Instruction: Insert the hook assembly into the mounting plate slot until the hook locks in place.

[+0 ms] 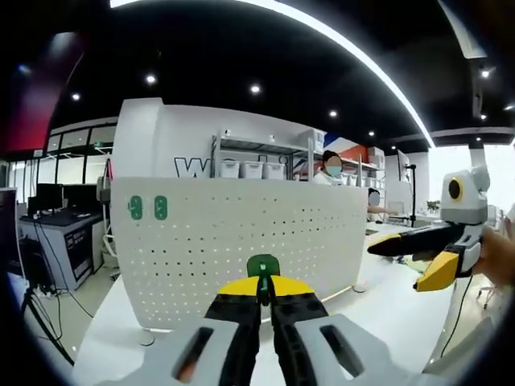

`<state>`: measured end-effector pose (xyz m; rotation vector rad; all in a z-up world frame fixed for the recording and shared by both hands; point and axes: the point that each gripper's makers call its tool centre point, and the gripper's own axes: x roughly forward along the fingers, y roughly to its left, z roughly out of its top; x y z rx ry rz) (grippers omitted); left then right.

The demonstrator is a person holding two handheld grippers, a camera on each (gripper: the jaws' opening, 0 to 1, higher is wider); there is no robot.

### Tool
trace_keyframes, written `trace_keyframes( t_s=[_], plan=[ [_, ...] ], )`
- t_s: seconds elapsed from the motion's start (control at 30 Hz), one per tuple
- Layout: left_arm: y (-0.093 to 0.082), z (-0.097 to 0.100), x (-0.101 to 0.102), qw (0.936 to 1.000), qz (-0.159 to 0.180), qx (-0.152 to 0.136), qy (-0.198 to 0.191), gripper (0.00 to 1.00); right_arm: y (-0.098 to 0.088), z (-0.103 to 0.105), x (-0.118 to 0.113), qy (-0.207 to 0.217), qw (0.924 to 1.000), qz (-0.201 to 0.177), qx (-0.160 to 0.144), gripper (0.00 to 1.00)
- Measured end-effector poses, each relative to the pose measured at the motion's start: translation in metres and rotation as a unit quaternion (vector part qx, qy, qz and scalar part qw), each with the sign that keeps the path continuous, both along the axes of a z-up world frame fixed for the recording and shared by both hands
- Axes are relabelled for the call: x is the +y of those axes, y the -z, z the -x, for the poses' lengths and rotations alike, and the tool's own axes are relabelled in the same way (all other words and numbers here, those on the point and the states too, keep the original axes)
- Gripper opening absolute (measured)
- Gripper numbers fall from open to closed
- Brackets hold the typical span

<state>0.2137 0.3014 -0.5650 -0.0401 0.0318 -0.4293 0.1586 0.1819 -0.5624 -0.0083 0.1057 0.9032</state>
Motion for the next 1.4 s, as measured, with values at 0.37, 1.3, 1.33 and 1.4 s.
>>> trace_keyframes(
  t_s=[0.37, 1.3, 1.33, 1.4],
  plan=[
    [-0.022, -0.02, 0.025, 0.999, -0.008, -0.021, -0.037, 0.03, -0.017, 0.003, -0.022, 0.02, 0.9997, 0.002, -0.012, 0.68],
    [-0.069, -0.113, 0.04, 0.9945, -0.024, -0.065, -0.079, 0.03, -0.025, -0.002, -0.041, 0.045, 0.9987, 0.023, -0.006, 0.68],
    [-0.07, -0.115, 0.04, 0.9943, -0.026, -0.066, -0.08, 0.03, -0.025, -0.003, -0.042, 0.046, 0.9987, 0.023, -0.007, 0.68],
    [-0.071, -0.121, 0.04, 0.994, -0.026, -0.067, -0.083, 0.03, -0.025, -0.005, -0.043, 0.047, 0.9986, 0.024, -0.007, 0.68]
  ],
)
